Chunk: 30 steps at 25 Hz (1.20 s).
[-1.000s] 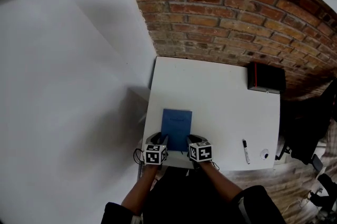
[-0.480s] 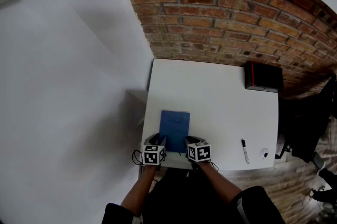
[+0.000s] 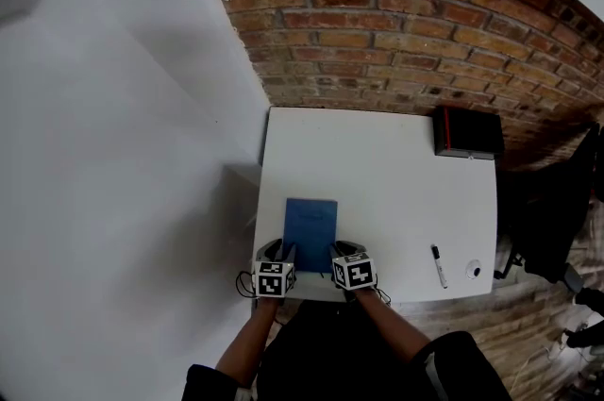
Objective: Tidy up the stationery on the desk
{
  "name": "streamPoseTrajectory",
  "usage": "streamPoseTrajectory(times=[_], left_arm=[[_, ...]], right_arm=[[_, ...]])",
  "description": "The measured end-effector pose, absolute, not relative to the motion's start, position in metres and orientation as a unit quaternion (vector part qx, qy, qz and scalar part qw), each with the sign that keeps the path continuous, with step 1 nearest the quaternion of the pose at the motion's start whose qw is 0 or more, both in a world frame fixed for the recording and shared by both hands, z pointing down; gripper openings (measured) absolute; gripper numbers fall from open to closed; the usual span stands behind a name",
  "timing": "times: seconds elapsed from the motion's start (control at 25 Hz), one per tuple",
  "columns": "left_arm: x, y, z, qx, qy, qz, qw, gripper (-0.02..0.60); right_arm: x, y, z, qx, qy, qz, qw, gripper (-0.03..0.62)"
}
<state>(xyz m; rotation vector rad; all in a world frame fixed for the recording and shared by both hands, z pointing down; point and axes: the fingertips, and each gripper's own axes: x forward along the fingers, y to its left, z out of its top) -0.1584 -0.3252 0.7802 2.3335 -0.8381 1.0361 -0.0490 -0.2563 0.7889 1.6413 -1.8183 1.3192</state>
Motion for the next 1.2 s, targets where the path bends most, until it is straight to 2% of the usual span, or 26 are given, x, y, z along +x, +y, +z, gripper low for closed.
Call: streamPoseTrajectory(times=[0.28,0.48,0.6,1.2], left_arm=[[-0.138,-0.332,0.748,0.871,-0.301,0.348,0.171,0.151],[-0.115,-0.324,0.727,0.889,-0.282,0.325,0.157,0.056],[-0.103,-0.318,0.715,0.899,-0.267,0.311,0.153,0.026],[-0.024,-0.242,0.695,0.936,-0.143,0.298,0.12,0.021]], right_arm=[[-0.031,-0.259,0.761,0.612,-0.654,0.42,0.147,0.06],[-0.02,-0.255,0.735,0.626,-0.667,0.38,0.137,0.04],[-0.012,-0.25,0.722,0.642,-0.661,0.367,0.129,0.023],[0.047,-0.167,0.683,0.728,-0.588,0.335,0.106,0.023]])
